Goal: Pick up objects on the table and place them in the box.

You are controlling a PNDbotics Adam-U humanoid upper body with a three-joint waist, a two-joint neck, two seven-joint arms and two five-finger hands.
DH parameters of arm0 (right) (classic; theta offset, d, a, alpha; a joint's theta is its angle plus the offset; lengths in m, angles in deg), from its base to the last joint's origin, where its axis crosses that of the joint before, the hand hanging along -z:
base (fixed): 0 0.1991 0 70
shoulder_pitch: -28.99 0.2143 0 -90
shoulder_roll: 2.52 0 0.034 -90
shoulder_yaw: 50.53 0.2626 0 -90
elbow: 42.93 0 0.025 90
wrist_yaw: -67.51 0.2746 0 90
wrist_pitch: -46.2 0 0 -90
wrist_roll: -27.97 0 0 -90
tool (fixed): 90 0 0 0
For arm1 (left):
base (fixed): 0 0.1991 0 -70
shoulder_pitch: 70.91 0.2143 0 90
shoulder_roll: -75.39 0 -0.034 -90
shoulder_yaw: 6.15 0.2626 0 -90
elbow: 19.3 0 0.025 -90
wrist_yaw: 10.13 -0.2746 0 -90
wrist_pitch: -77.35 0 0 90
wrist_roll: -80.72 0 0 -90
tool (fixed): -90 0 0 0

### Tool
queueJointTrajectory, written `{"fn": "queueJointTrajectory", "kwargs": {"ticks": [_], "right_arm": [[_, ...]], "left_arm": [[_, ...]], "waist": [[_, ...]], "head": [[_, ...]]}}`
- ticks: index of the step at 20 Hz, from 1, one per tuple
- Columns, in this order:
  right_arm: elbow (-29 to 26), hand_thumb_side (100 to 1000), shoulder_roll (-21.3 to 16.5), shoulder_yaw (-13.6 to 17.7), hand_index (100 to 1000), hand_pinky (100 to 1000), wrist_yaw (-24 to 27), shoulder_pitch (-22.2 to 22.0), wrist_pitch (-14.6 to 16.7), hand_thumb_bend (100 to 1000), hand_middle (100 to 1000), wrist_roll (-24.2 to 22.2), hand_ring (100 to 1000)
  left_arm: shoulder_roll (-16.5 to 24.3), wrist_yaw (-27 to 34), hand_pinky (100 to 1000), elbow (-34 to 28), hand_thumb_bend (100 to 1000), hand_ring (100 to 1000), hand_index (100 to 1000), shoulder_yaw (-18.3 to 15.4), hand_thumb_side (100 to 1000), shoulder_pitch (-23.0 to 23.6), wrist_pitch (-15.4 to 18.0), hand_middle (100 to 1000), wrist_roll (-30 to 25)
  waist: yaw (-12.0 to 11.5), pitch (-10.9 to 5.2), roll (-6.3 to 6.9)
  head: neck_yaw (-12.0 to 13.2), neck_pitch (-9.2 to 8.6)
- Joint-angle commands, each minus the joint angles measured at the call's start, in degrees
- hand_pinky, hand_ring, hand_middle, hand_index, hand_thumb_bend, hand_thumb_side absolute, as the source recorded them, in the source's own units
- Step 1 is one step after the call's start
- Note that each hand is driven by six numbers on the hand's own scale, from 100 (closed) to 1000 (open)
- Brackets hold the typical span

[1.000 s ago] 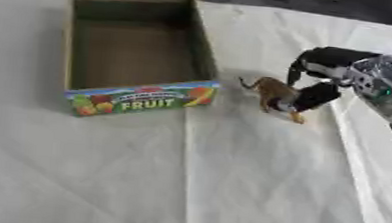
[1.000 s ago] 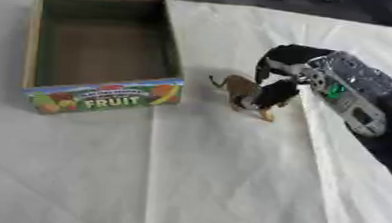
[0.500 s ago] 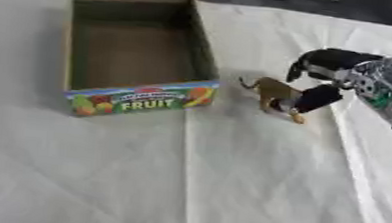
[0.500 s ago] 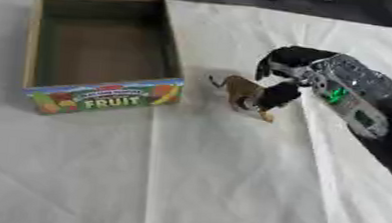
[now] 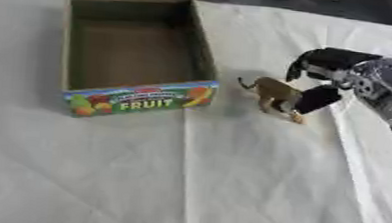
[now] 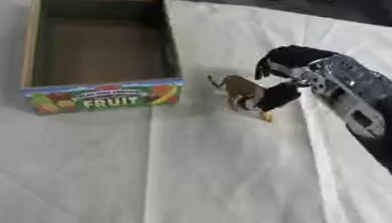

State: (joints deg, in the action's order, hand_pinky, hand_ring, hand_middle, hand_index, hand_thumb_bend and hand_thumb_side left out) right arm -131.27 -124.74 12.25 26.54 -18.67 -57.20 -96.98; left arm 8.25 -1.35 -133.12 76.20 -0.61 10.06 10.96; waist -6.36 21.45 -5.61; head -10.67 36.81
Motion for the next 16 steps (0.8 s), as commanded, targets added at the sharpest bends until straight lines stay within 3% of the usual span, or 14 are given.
{"fn": "queueJointTrajectory", "kwargs": {"ticks": [1, 8, 16], "right_arm": [[0.28, 708, -1.54, 0.65, 776, 813, -0.09, 0.78, -0.13, 362, 724, 0.31, 876], [1.82, 679, -0.89, 0.25, 744, 807, 0.28, 0.99, -0.73, 279, 696, 0.38, 870], [3.16, 675, -0.61, -0.30, 763, 808, 0.61, 0.82, -1.09, 268, 701, -0.56, 871]], "left_arm": [[1.65, 0.37, 706, -0.77, 562, 914, 916, -0.65, 100, -0.80, 0.05, 840, 0.25], [1.66, 0.38, 704, -0.77, 550, 913, 915, -0.71, 100, -0.82, 0.06, 839, 0.30], [1.72, 0.57, 702, -0.77, 550, 912, 912, -0.71, 100, -1.21, 0.17, 835, 0.44]], "waist": [[-0.12, -0.97, 0.20], [-0.54, -0.73, 0.09], [-0.96, -0.35, -0.12]], "head": [[-0.18, -0.61], [-0.42, -0.67], [-0.48, -0.73]]}}
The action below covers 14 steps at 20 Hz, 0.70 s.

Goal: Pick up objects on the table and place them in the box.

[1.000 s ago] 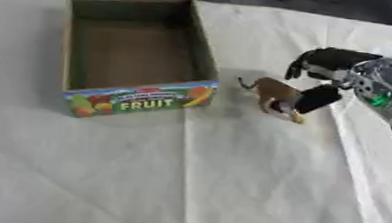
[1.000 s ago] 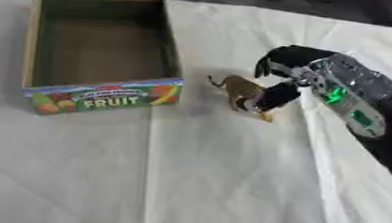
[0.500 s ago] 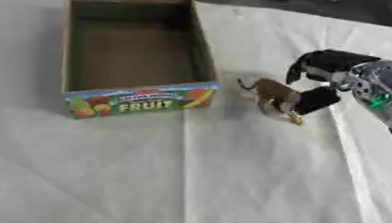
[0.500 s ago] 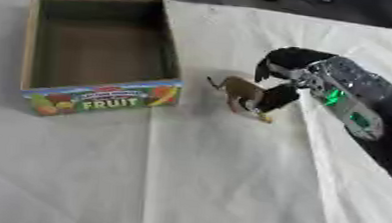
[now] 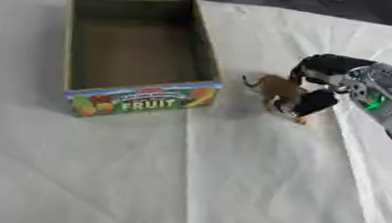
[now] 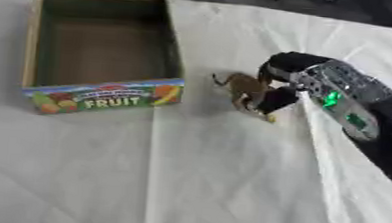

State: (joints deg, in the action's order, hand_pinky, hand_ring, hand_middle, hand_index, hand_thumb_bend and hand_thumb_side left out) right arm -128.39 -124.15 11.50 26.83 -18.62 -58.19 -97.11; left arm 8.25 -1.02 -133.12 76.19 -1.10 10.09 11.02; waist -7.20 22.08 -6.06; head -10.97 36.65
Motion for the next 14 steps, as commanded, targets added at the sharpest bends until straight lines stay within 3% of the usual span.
{"fn": "queueJointTrajectory", "kwargs": {"ticks": [1, 4, 8, 14], "right_arm": [[0.44, 673, -1.14, 0.41, 761, 808, 0.32, 0.76, -0.15, 263, 700, -0.59, 871], [0.74, 655, -0.98, 0.36, 727, 801, 0.33, 0.80, -0.36, 216, 681, -0.62, 865], [0.50, 601, -1.06, 0.78, 655, 777, 0.90, 0.96, -1.88, 100, 588, 0.84, 844], [-0.87, 554, -1.57, 1.17, 617, 762, 2.50, 0.88, -4.15, 100, 554, 2.32, 822]], "left_arm": [[1.74, 0.29, 702, -0.77, 548, 912, 912, -0.71, 100, -0.79, 0.16, 835, 0.44], [1.77, 0.34, 701, -0.77, 545, 912, 911, -0.73, 100, -0.88, 0.16, 834, 0.57], [1.81, 0.35, 701, -0.77, 539, 912, 910, -0.67, 100, -0.90, 0.06, 833, 0.63], [1.88, 0.42, 701, -0.77, 542, 912, 911, -0.60, 100, -0.90, -0.02, 834, 0.53]], "waist": [[-0.18, -0.93, 0.32], [-0.26, -0.84, 0.32], [-0.09, -0.90, 0.34], [0.23, -1.26, 0.39]], "head": [[-0.23, -0.61], [-0.24, -0.67], [-0.18, -0.61], [-0.15, -0.52]]}}
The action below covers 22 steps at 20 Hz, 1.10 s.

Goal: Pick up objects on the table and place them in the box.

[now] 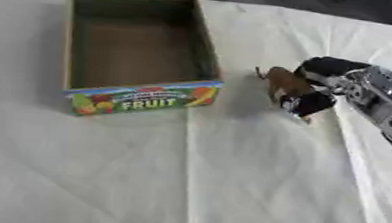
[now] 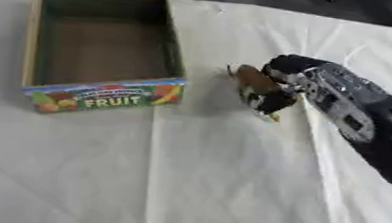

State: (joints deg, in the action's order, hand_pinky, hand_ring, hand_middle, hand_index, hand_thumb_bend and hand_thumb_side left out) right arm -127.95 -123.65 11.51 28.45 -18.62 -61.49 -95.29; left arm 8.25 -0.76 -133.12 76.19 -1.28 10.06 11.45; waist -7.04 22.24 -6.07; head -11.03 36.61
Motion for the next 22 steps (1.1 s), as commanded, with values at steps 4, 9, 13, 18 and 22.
{"fn": "queueJointTrajectory", "kwargs": {"ticks": [4, 9, 13, 18, 22], "right_arm": [[-2.34, 535, -2.49, 1.53, 607, 761, 1.73, 0.65, -1.58, 100, 544, 0.85, 816], [-4.41, 508, -3.21, 2.17, 586, 759, 2.55, 0.69, -2.25, 100, 524, 0.90, 808], [-5.82, 489, -3.73, 2.48, 534, 748, 2.61, 0.98, -2.88, 100, 484, 0.81, 789], [-8.73, 456, -4.86, 3.35, 507, 749, 3.25, 1.29, -3.30, 100, 462, 0.83, 781], [-11.91, 432, -6.04, 4.19, 504, 749, 4.23, 2.73, -3.25, 100, 458, -0.49, 780]], "left_arm": [[1.87, 0.27, 701, -0.77, 543, 913, 910, -0.60, 100, -0.63, 0.00, 835, 0.05], [1.98, 0.44, 700, -0.77, 546, 912, 910, -0.61, 100, -0.67, 0.04, 835, 0.03], [2.05, 0.57, 700, -0.77, 547, 912, 910, -0.59, 100, -0.72, 0.05, 835, 0.00], [2.27, 0.72, 701, -0.77, 549, 912, 910, -0.56, 100, -0.71, 0.02, 835, -0.05], [2.58, 0.89, 702, -0.77, 554, 912, 909, -0.39, 100, -0.77, -0.06, 835, -0.23]], "waist": [[0.28, -1.68, 0.43], [0.63, -2.16, 0.45], [0.80, -2.54, 0.35], [0.95, -3.10, 0.23], [1.23, -3.91, -0.01]], "head": [[0.00, -0.45], [0.22, -0.34], [0.28, -0.29], [0.62, 0.04], [0.99, 0.47]]}}
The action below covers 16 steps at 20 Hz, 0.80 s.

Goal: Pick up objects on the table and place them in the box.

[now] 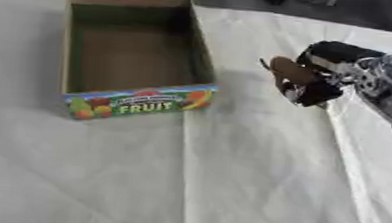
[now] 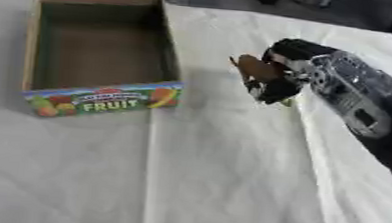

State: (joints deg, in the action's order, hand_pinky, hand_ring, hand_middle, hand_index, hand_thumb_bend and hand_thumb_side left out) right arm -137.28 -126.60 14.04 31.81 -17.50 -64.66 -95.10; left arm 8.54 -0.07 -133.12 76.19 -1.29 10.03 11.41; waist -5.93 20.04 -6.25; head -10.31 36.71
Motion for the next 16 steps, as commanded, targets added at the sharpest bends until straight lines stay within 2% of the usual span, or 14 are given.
{"fn": "queueJointTrajectory", "kwargs": {"ticks": [1, 7, 11, 16], "right_arm": [[-3.47, 427, -3.23, 1.81, 504, 748, 1.15, 2.34, -0.26, 100, 457, -1.20, 779], [-7.41, 396, -1.73, 1.74, 497, 746, 1.96, 8.22, -2.87, 100, 447, -4.75, 773], [-7.64, 387, 0.21, 0.84, 489, 743, 1.07, 12.48, -3.64, 100, 441, -7.22, 771], [-7.04, 387, 1.08, 0.60, 489, 743, 0.22, 13.94, -3.31, 100, 441, -8.56, 771]], "left_arm": [[2.35, 0.26, 702, -0.77, 555, 912, 909, -0.34, 100, -0.73, -0.07, 835, -0.24], [2.49, 0.80, 703, -0.77, 557, 912, 909, 0.15, 100, -0.91, -0.27, 835, -0.78], [2.71, 1.13, 703, -0.77, 559, 911, 908, 0.26, 100, -0.98, -0.29, 834, -1.08], [2.78, 1.29, 703, -0.77, 559, 911, 908, 0.18, 100, -0.90, -0.26, 834, -1.15]], "waist": [[0.20, -1.99, 0.11], [0.15, -3.42, -0.11], [-0.37, -4.13, -0.34], [-0.39, -4.25, -0.38]], "head": [[0.35, 0.52], [0.40, 1.19], [0.38, 1.67], [0.45, 1.77]]}}
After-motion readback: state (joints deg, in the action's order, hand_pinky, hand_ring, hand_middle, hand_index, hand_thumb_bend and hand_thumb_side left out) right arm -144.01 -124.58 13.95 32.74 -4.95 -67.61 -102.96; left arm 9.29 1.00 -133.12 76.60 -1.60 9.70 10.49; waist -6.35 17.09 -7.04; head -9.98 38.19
